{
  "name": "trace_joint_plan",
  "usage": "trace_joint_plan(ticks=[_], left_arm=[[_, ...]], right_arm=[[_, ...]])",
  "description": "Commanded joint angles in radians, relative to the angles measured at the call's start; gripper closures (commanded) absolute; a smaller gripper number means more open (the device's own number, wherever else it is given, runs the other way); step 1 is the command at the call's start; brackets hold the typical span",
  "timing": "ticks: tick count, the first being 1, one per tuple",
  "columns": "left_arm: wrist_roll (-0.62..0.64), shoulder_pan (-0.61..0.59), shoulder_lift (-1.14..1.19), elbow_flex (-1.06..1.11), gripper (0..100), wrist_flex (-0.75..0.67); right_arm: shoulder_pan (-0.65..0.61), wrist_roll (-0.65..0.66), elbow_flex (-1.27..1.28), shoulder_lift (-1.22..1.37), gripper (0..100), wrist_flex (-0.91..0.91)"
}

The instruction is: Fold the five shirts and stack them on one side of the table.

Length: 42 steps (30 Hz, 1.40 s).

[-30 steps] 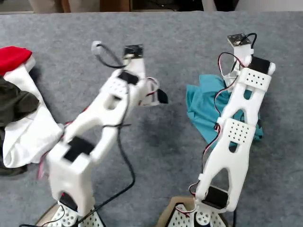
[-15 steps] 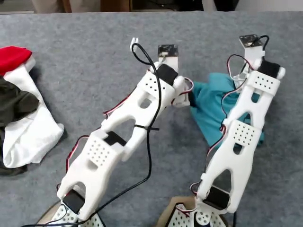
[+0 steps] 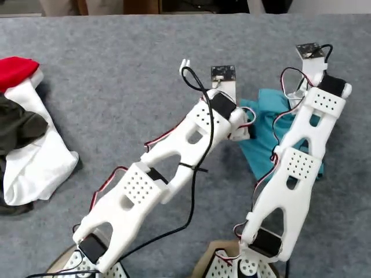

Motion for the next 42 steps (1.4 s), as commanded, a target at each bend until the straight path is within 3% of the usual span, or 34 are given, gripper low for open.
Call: trace_joint_plan(ticks=[1, 8, 17, 24, 33, 42], left_arm=[[0.005, -0.002, -0.013, 0.000, 76, -0.057], [0.005, -0.002, -0.013, 0.037, 89, -0.114], [0.005, 0.006, -0.013, 0.037, 89, -0.158], [0.075, 0.008, 0.041, 0.029, 77, -0.153], [0.091, 0.025, 0.061, 0.028, 77, -0.157], [0.091, 0.025, 0.065, 0.031, 98, -0.226]], right_arm=[[0.033, -0.008, -0.038, -0.004, 99.3, -0.018], [0.033, -0.008, -0.038, -0.002, 99.3, -0.018], [0.033, -0.008, -0.038, -0.002, 99.3, -0.018], [0.033, -0.008, -0.038, -0.002, 99.3, -0.018], [0.033, -0.008, -0.038, -0.002, 99.3, -0.018], [0.033, -0.008, -0.038, -0.002, 99.3, -0.018]])
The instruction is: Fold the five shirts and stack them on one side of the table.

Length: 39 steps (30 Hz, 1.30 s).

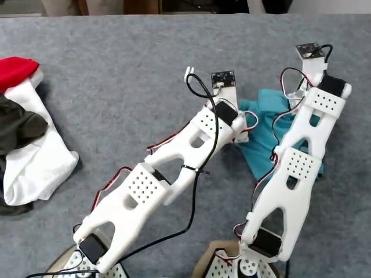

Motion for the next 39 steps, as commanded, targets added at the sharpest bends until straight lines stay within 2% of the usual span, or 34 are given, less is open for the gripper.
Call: trace_joint_plan(ticks=[1, 10, 14, 22, 24, 29, 39], left_arm=[[0.008, 0.008, -0.008, -0.009, 98, -0.048], [0.009, 0.014, 0.027, -0.023, 98, -0.043], [-0.012, -0.048, -0.012, -0.126, 98, 0.097], [-0.133, -0.301, -0.056, -0.511, 98, 0.413], [-0.158, -0.348, -0.051, -0.578, 98, 0.454], [-0.184, -0.491, -0.131, -0.563, 98, 0.454], [-0.235, -0.726, -0.464, -0.282, 98, 0.454]], right_arm=[[0.033, -0.008, -0.038, -0.005, 99.3, -0.015], [0.033, -0.008, -0.038, -0.007, 99.3, -0.014], [0.028, -0.009, -0.041, -0.036, 99.3, 0.003], [0.016, -0.051, -0.038, -0.173, 99.3, 0.097], [0.004, -0.051, -0.039, -0.205, 99.3, 0.121], [-0.013, -0.051, -0.036, -0.291, 99.3, 0.176], [-0.005, -0.049, -0.033, -0.446, 99.3, 0.184]])
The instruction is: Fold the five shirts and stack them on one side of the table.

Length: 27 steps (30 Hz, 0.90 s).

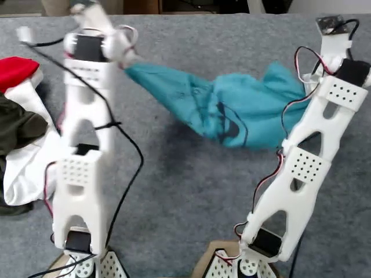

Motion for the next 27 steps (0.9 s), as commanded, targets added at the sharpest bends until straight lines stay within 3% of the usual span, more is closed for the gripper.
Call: trace_joint_plan(ticks=[1, 5, 10, 20, 27], left_arm=[[-0.011, -0.068, -0.154, 0.098, 98, 0.014], [-0.011, -0.141, -0.246, 0.247, 98, 0.014], [-0.015, -0.261, -0.363, 0.512, 98, 0.014], [-0.201, -0.301, -0.417, 1.183, 98, 0.006], [-0.347, -0.350, -0.426, 1.366, 98, 0.006]], right_arm=[[-0.016, -0.005, -0.030, -0.140, 99.3, 0.018], [-0.067, 0.000, 0.042, -0.239, 99.3, 0.020], [-0.097, 0.018, 0.343, -0.372, 99.4, 0.018], [-0.033, 0.072, 0.839, -0.443, 99.4, -0.005], [0.016, 0.083, 0.963, -0.446, 99.4, 0.000]])
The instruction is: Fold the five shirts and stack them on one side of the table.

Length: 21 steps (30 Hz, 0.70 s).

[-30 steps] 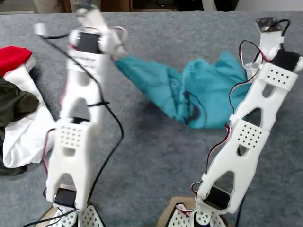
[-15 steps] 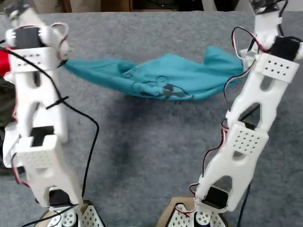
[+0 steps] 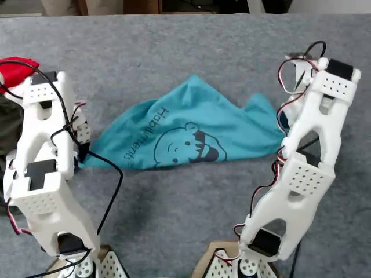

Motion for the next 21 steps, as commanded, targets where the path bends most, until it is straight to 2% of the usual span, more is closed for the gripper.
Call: trace_joint_plan(ticks=[1, 4, 11, 18, 21], left_arm=[[-0.061, -0.040, -0.062, 0.061, 98, 0.006], [-0.103, -0.075, -0.062, 0.123, 98, 0.006], [-0.140, -0.140, -0.062, 0.178, 98, 0.002], [-0.196, -0.129, -0.062, 0.187, 98, 0.008], [-0.198, -0.129, -0.062, 0.229, 90, 0.009]], right_arm=[[0.064, 0.009, 0.035, -0.084, 99.4, -0.002], [0.134, 0.015, 0.059, -0.084, 99.4, -0.005], [0.246, 0.161, 0.059, -0.082, 99.4, 0.006], [0.234, 0.176, 0.062, -0.076, 99.4, -0.005], [0.223, 0.175, 0.096, -0.076, 99.4, -0.041]])
